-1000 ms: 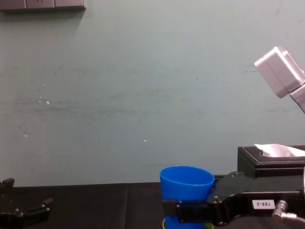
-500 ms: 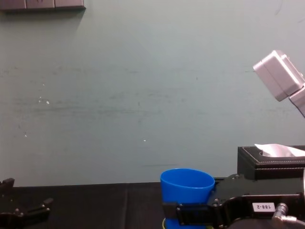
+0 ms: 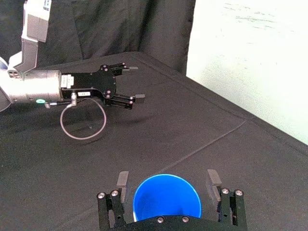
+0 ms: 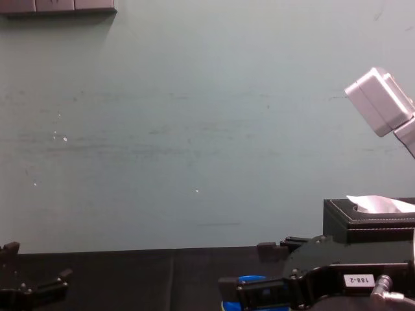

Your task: Stack the three plastic cups sequentially using one hand.

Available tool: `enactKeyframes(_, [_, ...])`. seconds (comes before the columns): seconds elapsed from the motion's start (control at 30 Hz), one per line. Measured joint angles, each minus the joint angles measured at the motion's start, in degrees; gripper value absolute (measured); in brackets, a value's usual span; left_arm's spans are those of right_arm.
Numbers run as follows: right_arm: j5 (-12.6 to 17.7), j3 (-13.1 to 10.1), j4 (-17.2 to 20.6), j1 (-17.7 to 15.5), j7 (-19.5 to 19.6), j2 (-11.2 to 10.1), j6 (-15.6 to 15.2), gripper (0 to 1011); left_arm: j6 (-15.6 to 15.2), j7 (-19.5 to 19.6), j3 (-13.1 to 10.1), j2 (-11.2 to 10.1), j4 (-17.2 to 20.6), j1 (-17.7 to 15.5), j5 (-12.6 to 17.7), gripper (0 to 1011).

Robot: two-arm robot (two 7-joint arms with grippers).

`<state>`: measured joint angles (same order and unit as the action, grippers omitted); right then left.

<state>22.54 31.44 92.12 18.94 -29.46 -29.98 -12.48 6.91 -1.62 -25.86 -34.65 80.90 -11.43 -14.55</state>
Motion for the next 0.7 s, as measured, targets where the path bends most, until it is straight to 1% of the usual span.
enactKeyframes(0.43, [0.0,0.0,0.0,0.0,0.0,0.0,0.0,1003,0.0,0.0,0.0,0.0,0.0,0.0,0.0,1011])
enactKeyframes(0.53, [0.0,-0.8,1.0,-0.8,0.7,-0.2,0.7,1003,0.0,0.0,0.0,0.0,0.0,0.0,0.0,1011])
enactKeyframes(0.7, [0.3,-3.0,3.0,-2.8,2.6,-0.8,1.5,1003,0.0,0.0,0.0,0.0,0.0,0.0,0.0,1011])
